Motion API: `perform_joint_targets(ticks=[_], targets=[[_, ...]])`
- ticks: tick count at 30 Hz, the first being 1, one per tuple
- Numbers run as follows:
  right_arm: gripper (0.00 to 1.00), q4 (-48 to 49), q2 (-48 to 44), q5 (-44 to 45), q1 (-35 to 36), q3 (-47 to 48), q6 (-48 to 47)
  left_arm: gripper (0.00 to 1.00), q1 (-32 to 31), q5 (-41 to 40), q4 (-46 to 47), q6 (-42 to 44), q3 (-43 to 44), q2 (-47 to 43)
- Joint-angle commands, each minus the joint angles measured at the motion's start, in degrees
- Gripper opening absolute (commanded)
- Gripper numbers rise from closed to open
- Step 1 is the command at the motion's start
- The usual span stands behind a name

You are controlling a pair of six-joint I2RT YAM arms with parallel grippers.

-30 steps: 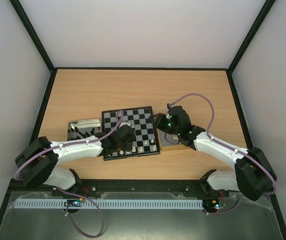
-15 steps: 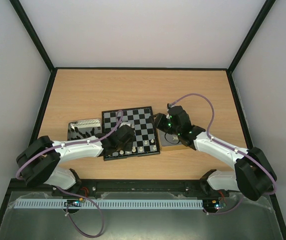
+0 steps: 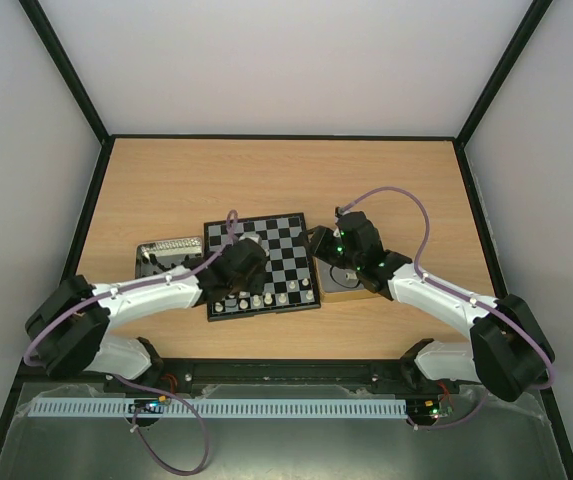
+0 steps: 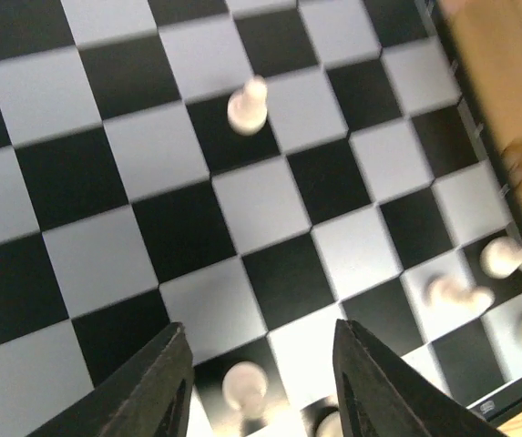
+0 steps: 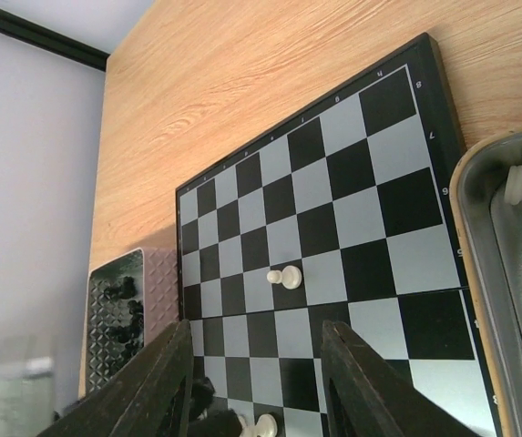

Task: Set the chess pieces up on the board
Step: Place the chess piece on the chessboard, then pick up the chess piece from the chessboard.

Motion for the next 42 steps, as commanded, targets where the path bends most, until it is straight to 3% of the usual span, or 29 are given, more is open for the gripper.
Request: perform_joint_targets(ticks=[1, 5, 11, 16, 25, 33, 42], targets=[[0.39, -0.98, -1.67, 2.61, 0.25, -0.13, 0.08, 0.48, 2.80, 3.30, -2.40, 1.43, 4.79, -1.45], [0.39, -1.50, -2.83, 4.30, 0.30, -0.63, 0.28, 0.54, 5.26, 6.16, -3.12, 3.56, 7.88, 1.18], [0.39, -3.88, -5.14, 8.28, 0.30, -0.93, -0.15, 0.54, 8.02, 8.11, -5.29, 5.59, 13.37, 7.88], [0.39, -4.89, -6.24, 9.79, 0.23, -1.35, -0.46, 0.42, 9.10, 8.22, -6.13, 6.18, 17.47, 12.56], [0.39, -5.21, -6.45, 10.09, 0.25, -1.66, -0.99, 0.41, 10.35, 7.91, -7.46, 7.80, 21.91, 20.04], [0.39, -5.21, -6.35, 10.49, 0.29, -1.82, -1.29, 0.25, 11.01, 7.11, -7.19, 7.96, 23.17, 23.40], [0.38, -5.30, -6.14, 10.73, 0.29, -1.96, -1.59, 0.26, 11.01, 6.74, -7.13, 9.19, 24.17, 24.57]])
